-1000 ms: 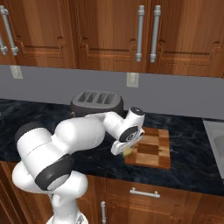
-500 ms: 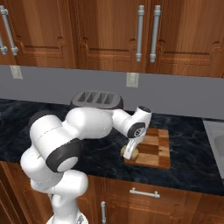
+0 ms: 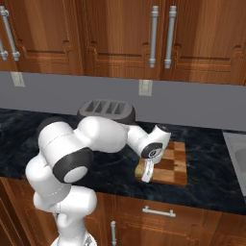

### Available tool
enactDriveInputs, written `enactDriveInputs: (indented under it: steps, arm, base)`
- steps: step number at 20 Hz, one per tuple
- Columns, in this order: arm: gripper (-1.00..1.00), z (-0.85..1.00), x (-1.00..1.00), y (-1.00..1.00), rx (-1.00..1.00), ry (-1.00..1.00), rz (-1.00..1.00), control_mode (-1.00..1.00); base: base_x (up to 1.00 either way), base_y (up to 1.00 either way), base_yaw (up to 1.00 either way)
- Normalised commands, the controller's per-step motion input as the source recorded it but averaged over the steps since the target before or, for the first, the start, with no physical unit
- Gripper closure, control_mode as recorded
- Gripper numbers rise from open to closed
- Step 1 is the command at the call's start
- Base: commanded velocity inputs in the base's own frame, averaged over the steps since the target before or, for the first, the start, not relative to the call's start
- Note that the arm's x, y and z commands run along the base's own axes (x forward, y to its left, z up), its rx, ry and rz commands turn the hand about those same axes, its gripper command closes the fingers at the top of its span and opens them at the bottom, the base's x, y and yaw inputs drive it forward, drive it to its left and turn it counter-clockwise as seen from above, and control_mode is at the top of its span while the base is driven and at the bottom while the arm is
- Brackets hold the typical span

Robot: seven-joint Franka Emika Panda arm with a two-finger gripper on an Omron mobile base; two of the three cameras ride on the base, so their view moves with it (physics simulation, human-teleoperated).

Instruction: Pick up the sponge from the counter and clean the cutting board by briefly scrubbing or pressing down on the cutting board. Once finished, release the sponge.

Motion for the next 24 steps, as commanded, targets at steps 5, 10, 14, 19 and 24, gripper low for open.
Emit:
enactDriveInputs:
  steps: [5, 10, 14, 19, 24]
  arm:
    - [1.0, -0.32, 0.1, 0.03, 0.0, 0.0, 0.0, -1.0]
    - [1.0, -0.26, 0.4, 0.0, 0.0, 0.03, 0.01, -1.0]
    - [1.0, -0.21, 0.43, 0.0, 0.0, 0.0, 0.03, -1.0]
    - [1.0, -0.1, 0.47, 0.0, 0.02, -0.04, 0.05, -1.0]
    - [1.0, -0.04, 0.56, 0.0, 0.05, -0.13, 0.08, -1.0]
  base:
    - [0.0, 0.0, 0.0]
    - [0.0, 0.0, 0.0]
    - [0.0, 0.0, 0.0]
    - [0.0, 0.0, 0.0]
    - [0.0, 0.0, 0.0]
